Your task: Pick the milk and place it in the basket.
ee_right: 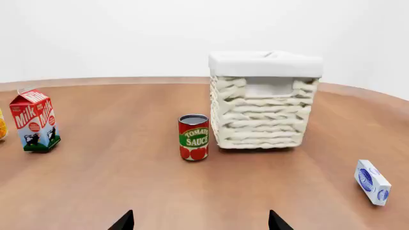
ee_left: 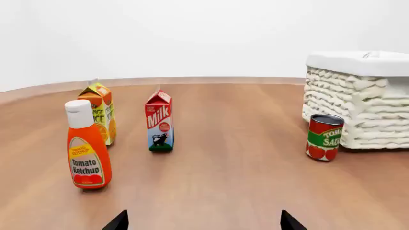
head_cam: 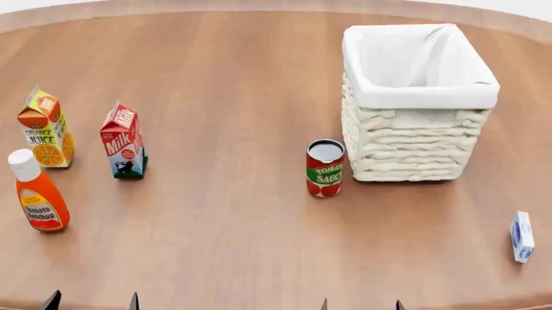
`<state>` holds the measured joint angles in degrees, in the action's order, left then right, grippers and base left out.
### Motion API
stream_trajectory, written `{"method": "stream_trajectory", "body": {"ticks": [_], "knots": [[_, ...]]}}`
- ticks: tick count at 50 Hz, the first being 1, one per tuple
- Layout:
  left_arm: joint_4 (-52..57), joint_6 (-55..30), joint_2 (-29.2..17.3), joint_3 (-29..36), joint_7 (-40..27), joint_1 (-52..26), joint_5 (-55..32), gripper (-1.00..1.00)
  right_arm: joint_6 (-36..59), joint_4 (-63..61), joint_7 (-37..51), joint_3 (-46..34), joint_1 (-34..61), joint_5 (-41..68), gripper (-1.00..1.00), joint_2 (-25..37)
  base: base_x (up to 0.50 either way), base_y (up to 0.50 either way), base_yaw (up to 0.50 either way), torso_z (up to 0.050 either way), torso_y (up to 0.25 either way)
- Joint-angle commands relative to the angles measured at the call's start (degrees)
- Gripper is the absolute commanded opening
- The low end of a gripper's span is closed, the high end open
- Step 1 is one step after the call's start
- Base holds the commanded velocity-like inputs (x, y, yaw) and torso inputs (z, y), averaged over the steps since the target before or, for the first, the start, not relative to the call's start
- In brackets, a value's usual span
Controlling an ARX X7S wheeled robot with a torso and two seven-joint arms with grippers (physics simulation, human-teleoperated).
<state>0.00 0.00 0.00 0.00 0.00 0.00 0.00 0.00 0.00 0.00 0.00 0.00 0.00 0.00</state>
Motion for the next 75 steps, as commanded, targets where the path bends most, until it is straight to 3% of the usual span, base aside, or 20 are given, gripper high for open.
{"method": "stream_trajectory", "body": {"ticks": [1, 9, 38, 45, 49, 54, 63, 69, 75], "knots": [[-0.92, 0.61, -0.96, 1.16, -1.42, -0.32, -0.19, 1.0, 0.06, 0.33, 1.66, -0.81, 0.15, 0.88, 1.0, 0.81, 0.0, 0.0, 0.0, 0.0, 0.0], [-2.05, 1.94, -2.44, 3.03, -2.66, -0.7, -1.51, 1.0, 0.36, 1.15, 4.38, -2.48, 0.68, 1.72, 1.0, 2.22, 0.0, 0.0, 0.0, 0.0, 0.0], [-4.0, 3.48, -4.74, 5.77, -5.89, -1.43, -3.11, 1.0, 0.3, 2.8, 7.73, -6.39, 1.61, 2.52, 1.0, 4.51, 0.0, 0.5, 0.0, 0.0, 0.0], [-2.95, 1.9, -5.26, 6.55, -6.61, -1.47, -3.12, 1.0, 1.48, 2.07, 7.5, -6.71, 1.53, 3.96, 1.0, 5.0, 0.0, 0.0, 0.0, 0.0, 0.0], [0.18, -2.76, -5.79, 7.11, -6.77, -1.82, -3.47, 1.0, 5.16, -1.14, 7.71, -6.67, 2.06, 5.1, 1.0, 5.43, 0.0, 0.0, 0.0, 0.0, 0.0], [12.99, -17.7, -6.78, 8.75, -7.0, -4.24, -3.42, 1.0, 18.28, -11.04, 6.42, -7.1, 6.03, 8.19, 1.0, 7.18, 0.0, 0.0, 0.0, 0.0, 0.0], [31.39, -45.98, -5.36, 8.21, -6.91, -19.84, -6.74, 1.0, 45.77, -33.65, 7.71, -4.94, 19.64, 14.13, 1.0, 11.58, 0.0, 0.0, 0.0, 0.0, 0.0], [34.71, -52.26, -4.93, 6.51, -7.22, -24.24, -9.04, 1.0, 51.37, -35.74, 8.1, -3.76, 23.95, 15.92, 1.0, 12.06, 0.0, 0.0, 0.0, 0.0, 0.0], [34.45, -51.49, -4.95, 6.36, -7.68, -24.62, -9.62, 1.0, 52.0, -35.67, 8.62, -4.93, 25.05, 15.31, 1.0, 12.6, 0.0, 0.0, 0.0, 0.0, 0.0]]}}
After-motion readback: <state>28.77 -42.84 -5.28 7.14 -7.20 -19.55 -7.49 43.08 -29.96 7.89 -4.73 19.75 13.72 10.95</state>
